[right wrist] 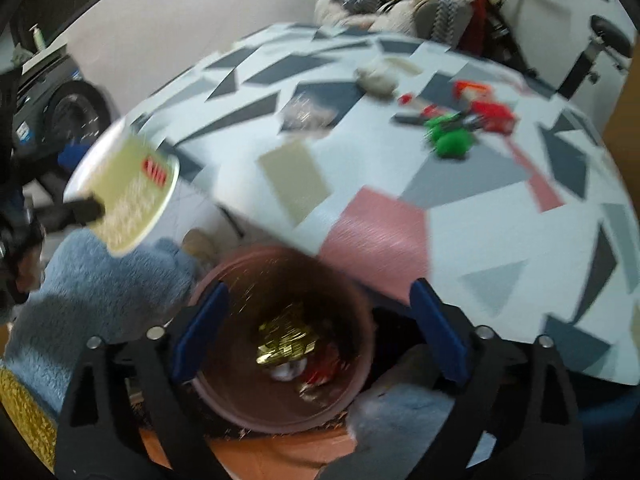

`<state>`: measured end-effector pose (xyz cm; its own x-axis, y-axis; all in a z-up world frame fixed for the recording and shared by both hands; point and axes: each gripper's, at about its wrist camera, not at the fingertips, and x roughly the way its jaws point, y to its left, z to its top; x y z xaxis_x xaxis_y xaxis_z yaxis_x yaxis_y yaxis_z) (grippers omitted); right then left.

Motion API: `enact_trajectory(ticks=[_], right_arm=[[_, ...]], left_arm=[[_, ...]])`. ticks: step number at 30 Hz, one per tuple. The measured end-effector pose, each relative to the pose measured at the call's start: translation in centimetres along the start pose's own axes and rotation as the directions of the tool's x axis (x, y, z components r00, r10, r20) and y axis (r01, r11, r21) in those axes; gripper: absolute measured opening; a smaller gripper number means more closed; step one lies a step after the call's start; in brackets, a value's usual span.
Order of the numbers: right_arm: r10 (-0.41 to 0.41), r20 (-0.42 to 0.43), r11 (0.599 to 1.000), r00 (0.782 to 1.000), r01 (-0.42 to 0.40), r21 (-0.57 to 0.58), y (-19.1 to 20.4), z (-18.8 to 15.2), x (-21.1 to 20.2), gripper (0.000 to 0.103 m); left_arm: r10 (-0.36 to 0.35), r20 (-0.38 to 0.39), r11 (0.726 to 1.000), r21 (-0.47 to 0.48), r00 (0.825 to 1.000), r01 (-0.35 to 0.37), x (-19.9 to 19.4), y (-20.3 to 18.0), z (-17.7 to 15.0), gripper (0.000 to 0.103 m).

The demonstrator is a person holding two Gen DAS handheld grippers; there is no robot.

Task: Collect trash
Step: 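Lower the paper cup into the bin and open the left gripper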

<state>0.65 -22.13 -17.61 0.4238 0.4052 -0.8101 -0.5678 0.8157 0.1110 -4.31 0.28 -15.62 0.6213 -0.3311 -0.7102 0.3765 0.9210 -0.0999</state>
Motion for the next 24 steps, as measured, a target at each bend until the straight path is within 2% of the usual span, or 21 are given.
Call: enact_trajectory(ticks=[10,24], right_arm=[[-0.066,0.080,0.994,0.995,0.058,0.091,-3.3,1.0,-2.4,0.097],[-0.102,0.087,0.990,0.991,0.092,0.107,-4.3,0.6,-3.3,0.097]], left_arm=[[-0.016,-0.070,1.000,0.024,0.997,0.017,3.6,-1.6,-0.4,0.072],[-0.015,-0.122,0.998,0.057,0.992,0.022,6.6,-2.8,0.0,0.075]])
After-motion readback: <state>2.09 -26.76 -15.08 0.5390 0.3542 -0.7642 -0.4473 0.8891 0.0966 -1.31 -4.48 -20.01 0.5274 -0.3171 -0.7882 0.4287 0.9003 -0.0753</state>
